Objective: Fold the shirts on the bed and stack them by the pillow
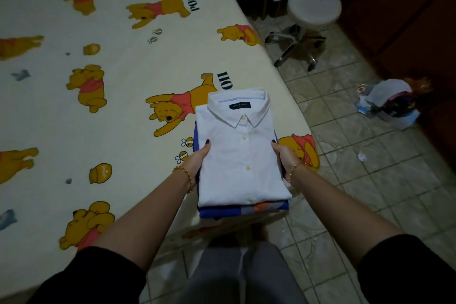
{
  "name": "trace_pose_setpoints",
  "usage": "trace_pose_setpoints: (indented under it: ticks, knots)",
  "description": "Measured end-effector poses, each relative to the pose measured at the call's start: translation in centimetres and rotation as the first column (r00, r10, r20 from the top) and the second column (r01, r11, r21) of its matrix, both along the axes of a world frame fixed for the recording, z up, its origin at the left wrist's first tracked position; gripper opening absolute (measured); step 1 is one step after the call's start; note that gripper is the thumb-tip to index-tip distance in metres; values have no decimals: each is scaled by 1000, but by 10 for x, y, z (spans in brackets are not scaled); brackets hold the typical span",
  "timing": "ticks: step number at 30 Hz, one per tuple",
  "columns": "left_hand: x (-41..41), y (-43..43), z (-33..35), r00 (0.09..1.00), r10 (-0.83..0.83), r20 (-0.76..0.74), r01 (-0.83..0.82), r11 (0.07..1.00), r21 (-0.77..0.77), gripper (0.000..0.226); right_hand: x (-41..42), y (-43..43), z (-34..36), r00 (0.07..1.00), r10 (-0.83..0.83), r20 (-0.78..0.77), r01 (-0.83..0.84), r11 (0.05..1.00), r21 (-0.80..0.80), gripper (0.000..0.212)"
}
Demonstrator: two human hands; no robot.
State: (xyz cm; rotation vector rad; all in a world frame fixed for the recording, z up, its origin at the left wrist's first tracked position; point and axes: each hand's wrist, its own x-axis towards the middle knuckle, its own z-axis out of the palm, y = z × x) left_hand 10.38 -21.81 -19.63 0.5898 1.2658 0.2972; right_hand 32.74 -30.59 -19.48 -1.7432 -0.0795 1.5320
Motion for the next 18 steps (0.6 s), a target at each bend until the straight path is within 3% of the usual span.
trace_pose_setpoints:
  ticks: [5, 9, 13, 18]
  knots:
    - [9, 13, -12, 995, 75, -67, -73, 997, 29, 39, 13, 29, -10, 996, 84, -21, -84, 996, 4, 37]
    - [8, 24, -26, 980, 107, -169, -98, 993, 60, 51, 18, 46, -32, 979, 186, 88, -186, 983, -8, 41]
    - [3, 20, -50, 951, 105, -290, -84, 993, 86, 76, 8, 53, -56, 937, 299, 180, -291, 954, -69, 42]
    - [10, 0, -55, 940, 140, -310, -83, 978, 190, 74, 0, 50, -58, 867, 410, 284, -381, 912, -152, 51]
